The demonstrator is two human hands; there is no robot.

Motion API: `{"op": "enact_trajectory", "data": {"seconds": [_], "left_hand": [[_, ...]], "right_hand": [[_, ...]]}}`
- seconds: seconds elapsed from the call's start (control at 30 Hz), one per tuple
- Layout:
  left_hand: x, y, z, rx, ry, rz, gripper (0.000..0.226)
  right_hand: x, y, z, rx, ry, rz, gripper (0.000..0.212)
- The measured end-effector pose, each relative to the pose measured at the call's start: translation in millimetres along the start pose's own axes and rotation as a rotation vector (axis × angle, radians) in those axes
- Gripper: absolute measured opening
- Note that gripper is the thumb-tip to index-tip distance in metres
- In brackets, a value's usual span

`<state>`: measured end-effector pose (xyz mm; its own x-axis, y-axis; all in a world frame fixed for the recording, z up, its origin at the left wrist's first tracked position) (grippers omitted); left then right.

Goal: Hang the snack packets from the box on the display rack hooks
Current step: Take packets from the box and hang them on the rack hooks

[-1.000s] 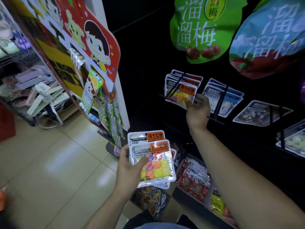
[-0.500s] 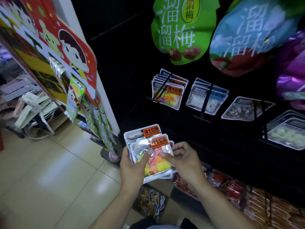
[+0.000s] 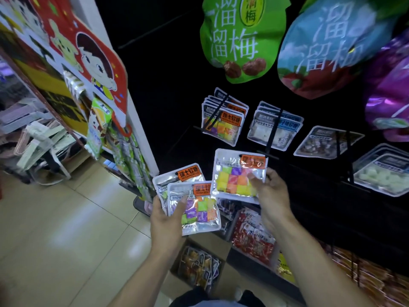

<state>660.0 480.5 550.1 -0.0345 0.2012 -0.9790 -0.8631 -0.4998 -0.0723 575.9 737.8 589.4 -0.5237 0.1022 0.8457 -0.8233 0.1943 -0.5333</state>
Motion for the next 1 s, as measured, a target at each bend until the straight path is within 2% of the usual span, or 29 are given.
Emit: {"op": "enact_trajectory", "data": {"seconds": [0.07, 0.2, 0.47, 1.0], "left_hand": [[1, -2, -5, -0.024, -0.017, -0.013, 0.025], [10, -5, -17, -0.046, 0.017, -0.037, 0.022], [13, -9, -21, -0.008, 0.069, -0.064, 0.02], [13, -3, -20, -0.025, 0.003, -0.089, 0.02]], "right_hand": [[15, -4, 14, 0.092, -0.018, -0.058, 0.02], [37, -6, 50, 0.177, -0.097, -0.115, 0.011], [62, 11, 88, 0.093, -0.082, -0.218, 0.008], [55, 13, 87, 0.031, -0.057, -0.233, 0.01]]}}
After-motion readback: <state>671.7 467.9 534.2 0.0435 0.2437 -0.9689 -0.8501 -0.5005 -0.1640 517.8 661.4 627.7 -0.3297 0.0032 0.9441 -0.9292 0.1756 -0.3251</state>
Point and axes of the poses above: each hand's wrist, its own y-axis towards the middle knuckle, its own z-axis out of the palm, x = y × z, the point moved 9 cm from there along y, towards the middle knuckle, and after that the axes turned 15 degrees about z, right-handed, at the moved point
